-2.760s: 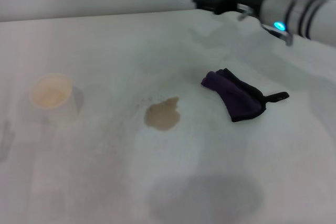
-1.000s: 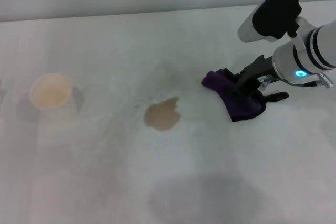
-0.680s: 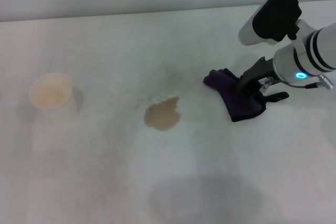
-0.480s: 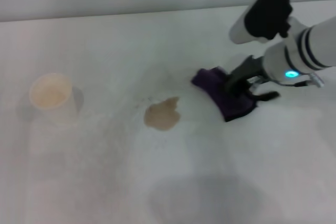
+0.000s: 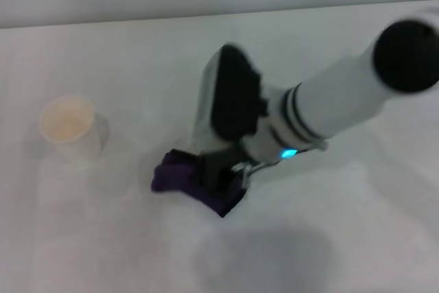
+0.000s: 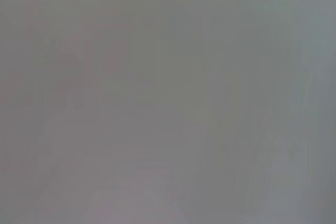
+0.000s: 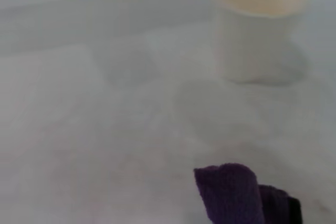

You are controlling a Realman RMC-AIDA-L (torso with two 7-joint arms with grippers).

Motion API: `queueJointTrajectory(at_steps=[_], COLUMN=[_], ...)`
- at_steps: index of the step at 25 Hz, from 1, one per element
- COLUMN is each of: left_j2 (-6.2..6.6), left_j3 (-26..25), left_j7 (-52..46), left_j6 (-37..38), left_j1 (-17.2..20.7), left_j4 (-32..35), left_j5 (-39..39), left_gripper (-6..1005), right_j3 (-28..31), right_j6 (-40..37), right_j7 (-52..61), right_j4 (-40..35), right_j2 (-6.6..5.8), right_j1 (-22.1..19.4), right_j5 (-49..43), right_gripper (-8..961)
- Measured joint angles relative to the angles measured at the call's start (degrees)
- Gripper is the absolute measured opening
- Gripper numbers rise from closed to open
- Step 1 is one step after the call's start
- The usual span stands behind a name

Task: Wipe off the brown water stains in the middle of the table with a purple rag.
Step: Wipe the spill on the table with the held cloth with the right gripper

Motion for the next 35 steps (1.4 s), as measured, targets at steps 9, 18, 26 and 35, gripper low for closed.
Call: queueJointTrajectory(at_steps=[9,18,26,35], left_j2=[0.0,-0.01,-0.08,-0.09], left_j3=[0.0,-0.1,0.0,-0.1], left_j7=[0.0,-0.3,-0.4,-0.4], left_j6=[0.1,0.2,0.1,0.0], left_j1=[-0.5,-0.4,-0.5,-0.5], left_j4=[0.0,0.0,0.0,-0.2], left_j5=[0.0,-0.4,-0.4,-0.4], left_gripper=[890,890,891,891], right_j3=[-4.7,11.1,8.4,-5.0], right_j6=[-11.9,-15.4,-8.7,-8.5], right_j7=[0.5,0.6,-1.8,-3.0], right_j4=[4.4,14.2,10.0,-1.6], right_j2=[-0.09,-0.58,-0.14,-0.14], right_j1=[1.1,1.9,1.1,-2.1], right_j5=[-0.4,-7.3,-3.7,1.6], right_gripper=[92,91,91,92])
